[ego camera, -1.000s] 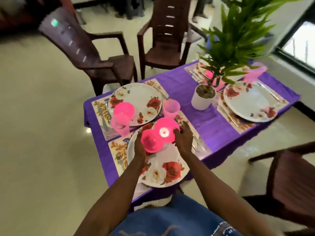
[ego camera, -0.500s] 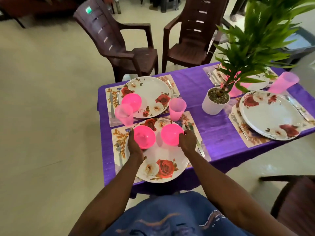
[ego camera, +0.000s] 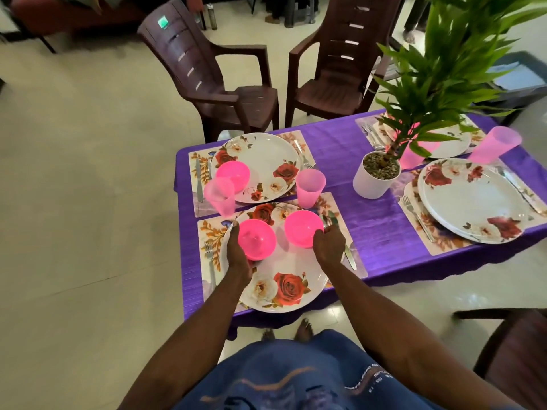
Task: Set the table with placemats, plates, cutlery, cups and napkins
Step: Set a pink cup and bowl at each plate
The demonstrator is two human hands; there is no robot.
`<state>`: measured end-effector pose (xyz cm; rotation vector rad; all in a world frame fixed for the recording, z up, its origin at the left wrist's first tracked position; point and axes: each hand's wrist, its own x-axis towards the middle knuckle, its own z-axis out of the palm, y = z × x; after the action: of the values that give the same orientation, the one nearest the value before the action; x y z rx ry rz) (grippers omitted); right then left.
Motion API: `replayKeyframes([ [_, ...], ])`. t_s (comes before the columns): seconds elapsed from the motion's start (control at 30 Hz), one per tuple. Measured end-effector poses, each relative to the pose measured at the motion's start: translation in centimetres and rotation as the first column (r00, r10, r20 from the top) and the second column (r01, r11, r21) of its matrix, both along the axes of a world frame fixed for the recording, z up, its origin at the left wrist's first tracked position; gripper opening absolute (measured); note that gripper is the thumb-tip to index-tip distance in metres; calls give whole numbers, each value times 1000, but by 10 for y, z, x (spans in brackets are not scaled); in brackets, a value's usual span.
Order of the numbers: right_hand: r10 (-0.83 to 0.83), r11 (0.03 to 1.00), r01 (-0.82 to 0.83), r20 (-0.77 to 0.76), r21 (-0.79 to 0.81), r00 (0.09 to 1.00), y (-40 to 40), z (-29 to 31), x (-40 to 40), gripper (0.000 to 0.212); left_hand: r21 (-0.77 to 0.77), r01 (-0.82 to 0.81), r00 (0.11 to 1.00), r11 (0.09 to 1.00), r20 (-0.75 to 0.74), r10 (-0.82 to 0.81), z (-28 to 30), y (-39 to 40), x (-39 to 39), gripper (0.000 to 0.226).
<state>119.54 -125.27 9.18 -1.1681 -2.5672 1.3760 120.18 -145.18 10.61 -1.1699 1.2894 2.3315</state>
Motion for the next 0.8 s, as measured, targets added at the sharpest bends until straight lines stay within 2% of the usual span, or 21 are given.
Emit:
replayKeyframes([
  [0.27, -11, 999, 13, -35, 45, 999, 0, 3, 0, 25, 1, 27, 1000, 1000, -16, -27, -3, 0, -1, 63],
  [0.43, -27, 999, 29, -52, 25, 998, -3, 9, 2, 29, 6, 81, 996, 997, -30, -81, -3, -1, -3, 55],
  [0.6, -15, 1000, 15, -50, -3, 999, -3, 16, 6, 27, 0, 92, 995, 996, -31, -92, -4, -1, -4, 62],
  [0.8, -56, 997, 58, -25, 48, 998, -5, 25, 14, 43, -58, 46, 992, 997, -115, -53, 2, 3, 0, 50],
])
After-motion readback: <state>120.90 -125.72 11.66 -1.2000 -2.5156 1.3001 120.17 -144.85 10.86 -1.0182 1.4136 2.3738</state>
